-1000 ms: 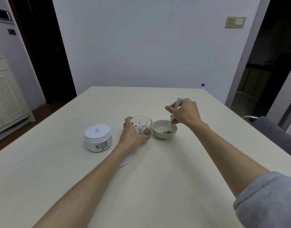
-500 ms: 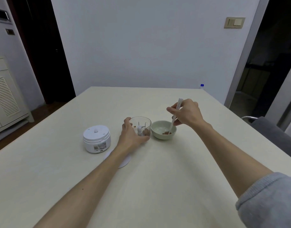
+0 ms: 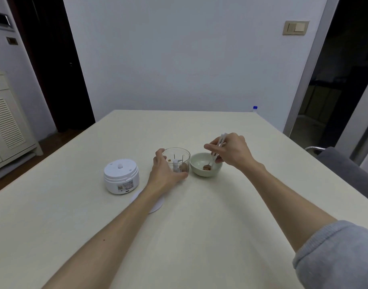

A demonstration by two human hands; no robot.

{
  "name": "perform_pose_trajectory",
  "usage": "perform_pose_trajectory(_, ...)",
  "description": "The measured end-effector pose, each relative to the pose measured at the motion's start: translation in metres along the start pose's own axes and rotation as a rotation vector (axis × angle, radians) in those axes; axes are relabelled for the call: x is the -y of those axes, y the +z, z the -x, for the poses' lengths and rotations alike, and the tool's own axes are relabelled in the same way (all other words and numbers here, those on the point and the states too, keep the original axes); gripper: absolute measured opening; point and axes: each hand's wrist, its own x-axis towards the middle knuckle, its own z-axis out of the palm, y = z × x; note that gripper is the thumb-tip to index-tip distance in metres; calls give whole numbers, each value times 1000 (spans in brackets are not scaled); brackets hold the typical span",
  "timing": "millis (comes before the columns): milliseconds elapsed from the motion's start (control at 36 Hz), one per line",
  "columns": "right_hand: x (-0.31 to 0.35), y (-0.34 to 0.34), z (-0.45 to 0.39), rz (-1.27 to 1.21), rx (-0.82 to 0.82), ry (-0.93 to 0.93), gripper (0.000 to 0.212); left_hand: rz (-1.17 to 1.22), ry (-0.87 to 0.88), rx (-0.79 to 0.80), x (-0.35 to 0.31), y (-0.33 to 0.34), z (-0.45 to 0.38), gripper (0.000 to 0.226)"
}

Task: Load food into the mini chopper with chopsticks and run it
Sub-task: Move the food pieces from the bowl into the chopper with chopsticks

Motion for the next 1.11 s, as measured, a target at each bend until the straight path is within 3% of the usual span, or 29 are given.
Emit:
perform_pose_trajectory(417, -28, 8, 1, -355, -239, 218, 25, 17, 4, -2, 1, 0, 1, 106)
perform_pose_trajectory(639, -21, 8, 7, -381, -182, 159, 11, 18, 7, -7, 2, 0, 0, 106)
perform_pose_trajectory(861, -18, 22, 7, -315, -202, 121, 24, 13, 13, -6, 2, 1, -1, 107)
perform_pose_trajectory(1000, -19, 24, 8, -372, -269, 179, 32, 15, 20, 1, 3, 0, -2, 107)
perform_pose_trajectory(1111, -19, 20, 7, -537, -329, 297, 25, 19, 21, 4, 4, -1, -2, 107)
